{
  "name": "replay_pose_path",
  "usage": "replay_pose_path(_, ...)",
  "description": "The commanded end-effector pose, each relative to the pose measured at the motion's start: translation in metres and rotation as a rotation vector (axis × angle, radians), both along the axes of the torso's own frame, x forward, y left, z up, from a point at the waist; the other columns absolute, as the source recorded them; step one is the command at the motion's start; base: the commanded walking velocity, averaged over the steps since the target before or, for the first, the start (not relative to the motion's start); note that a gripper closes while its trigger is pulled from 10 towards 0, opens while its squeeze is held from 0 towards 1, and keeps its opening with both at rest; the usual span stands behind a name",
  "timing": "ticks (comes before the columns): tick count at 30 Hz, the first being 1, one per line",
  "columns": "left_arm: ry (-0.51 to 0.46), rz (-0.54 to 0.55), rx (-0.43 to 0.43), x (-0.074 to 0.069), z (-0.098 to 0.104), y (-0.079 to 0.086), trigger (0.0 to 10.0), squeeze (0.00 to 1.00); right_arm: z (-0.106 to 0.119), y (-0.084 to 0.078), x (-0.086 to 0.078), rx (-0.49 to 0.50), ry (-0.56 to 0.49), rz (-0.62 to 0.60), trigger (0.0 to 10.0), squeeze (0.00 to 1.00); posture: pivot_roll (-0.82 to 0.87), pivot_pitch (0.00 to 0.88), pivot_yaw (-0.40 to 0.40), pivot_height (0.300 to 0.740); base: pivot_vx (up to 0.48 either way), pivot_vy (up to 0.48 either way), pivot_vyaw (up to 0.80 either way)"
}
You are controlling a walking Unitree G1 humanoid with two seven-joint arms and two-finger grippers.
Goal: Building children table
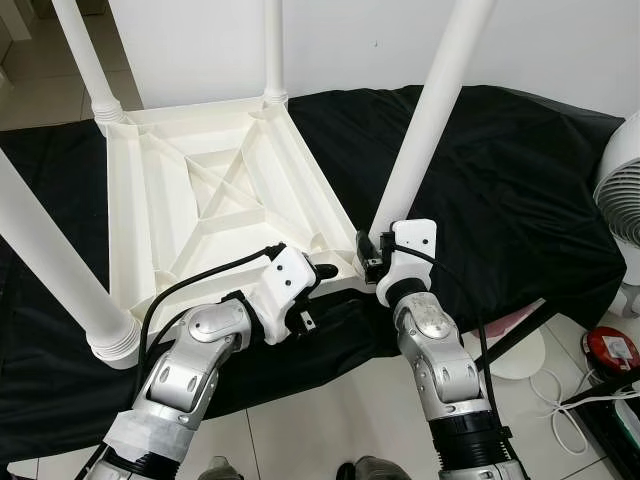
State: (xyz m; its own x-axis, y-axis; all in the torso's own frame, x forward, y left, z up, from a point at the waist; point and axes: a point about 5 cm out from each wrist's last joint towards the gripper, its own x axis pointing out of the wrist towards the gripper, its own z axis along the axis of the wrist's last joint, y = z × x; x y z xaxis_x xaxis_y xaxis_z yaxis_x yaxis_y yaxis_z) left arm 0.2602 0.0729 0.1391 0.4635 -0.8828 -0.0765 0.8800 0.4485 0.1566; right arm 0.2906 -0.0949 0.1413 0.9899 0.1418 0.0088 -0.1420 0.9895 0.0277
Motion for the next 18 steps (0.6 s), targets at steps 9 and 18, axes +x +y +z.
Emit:
replay_pose_path(9, 0.002, 0.012, -0.001, 0.004, 0.000, -0.002, 10.0, 0.00, -0.004, 0.012, -0.005, 0.047, 0.043, 0.051, 10.0, 1.00, 0.00, 0.012, -0.022, 0.740, 0.000, 0.000, 0.00)
replay_pose_path(18, 0.001, 0.022, 0.001, 0.006, 0.001, 0.003, 10.0, 0.00, 0.004, -0.019, -0.005, -0.014, -0.010, 0.091, 10.0, 1.00, 0.00, 0.000, -0.024, 0.740, 0.000, 0.000, 0.00)
